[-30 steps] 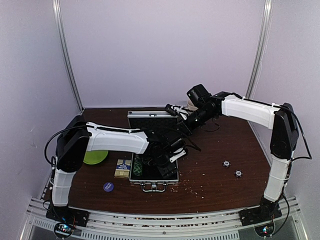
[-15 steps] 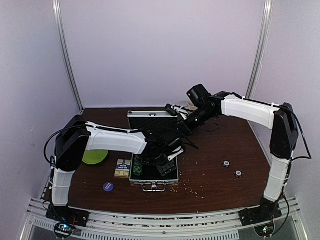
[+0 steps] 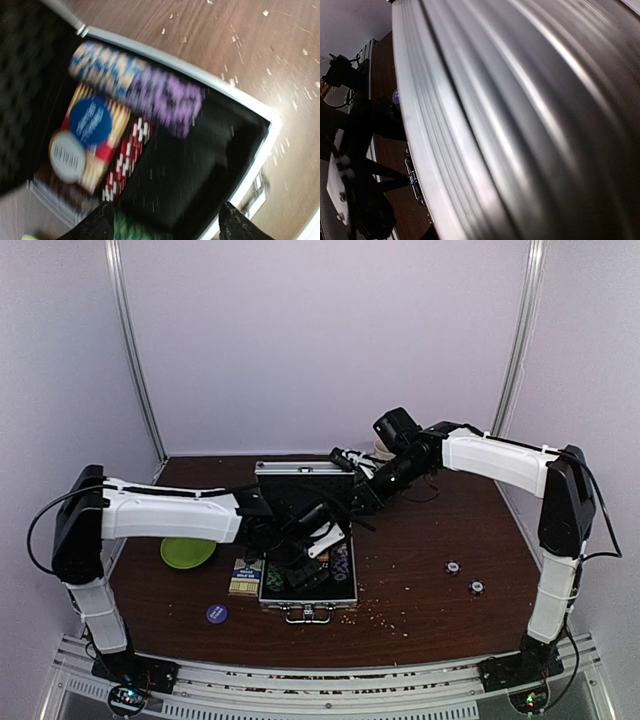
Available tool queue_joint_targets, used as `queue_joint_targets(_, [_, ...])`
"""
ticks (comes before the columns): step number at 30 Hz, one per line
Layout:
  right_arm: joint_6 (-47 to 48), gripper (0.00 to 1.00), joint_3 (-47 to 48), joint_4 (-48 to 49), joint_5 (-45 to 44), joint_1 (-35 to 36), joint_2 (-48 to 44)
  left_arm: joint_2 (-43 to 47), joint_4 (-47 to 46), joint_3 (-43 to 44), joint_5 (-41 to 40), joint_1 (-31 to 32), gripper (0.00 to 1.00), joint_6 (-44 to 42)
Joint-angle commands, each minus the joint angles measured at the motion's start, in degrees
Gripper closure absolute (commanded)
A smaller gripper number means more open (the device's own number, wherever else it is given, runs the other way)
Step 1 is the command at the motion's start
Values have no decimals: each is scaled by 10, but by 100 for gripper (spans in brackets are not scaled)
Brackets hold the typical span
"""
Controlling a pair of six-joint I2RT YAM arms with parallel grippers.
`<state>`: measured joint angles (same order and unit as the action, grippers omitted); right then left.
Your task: Pack up texas hold em set
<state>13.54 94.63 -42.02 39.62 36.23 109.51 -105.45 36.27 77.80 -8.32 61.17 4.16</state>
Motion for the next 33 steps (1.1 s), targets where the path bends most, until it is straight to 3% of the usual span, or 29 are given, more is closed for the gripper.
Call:
queue_joint_targets(1, [-2,62,-2,-32,-11,1,26,99,45,-81,-2,-2,27,67])
queue_joint_targets(7, [2,62,-6,-33,-12,1,22,176,118,-138,-59,-27,30,175])
queue_joint_targets(14, [-2,62,-9,-32,-6,1,24,185,190,-137,-25,-132,22,301])
queue_joint_targets(33, [-6,62,-1,-36,-2,2,36,23,95,-88,73,-187,22,287])
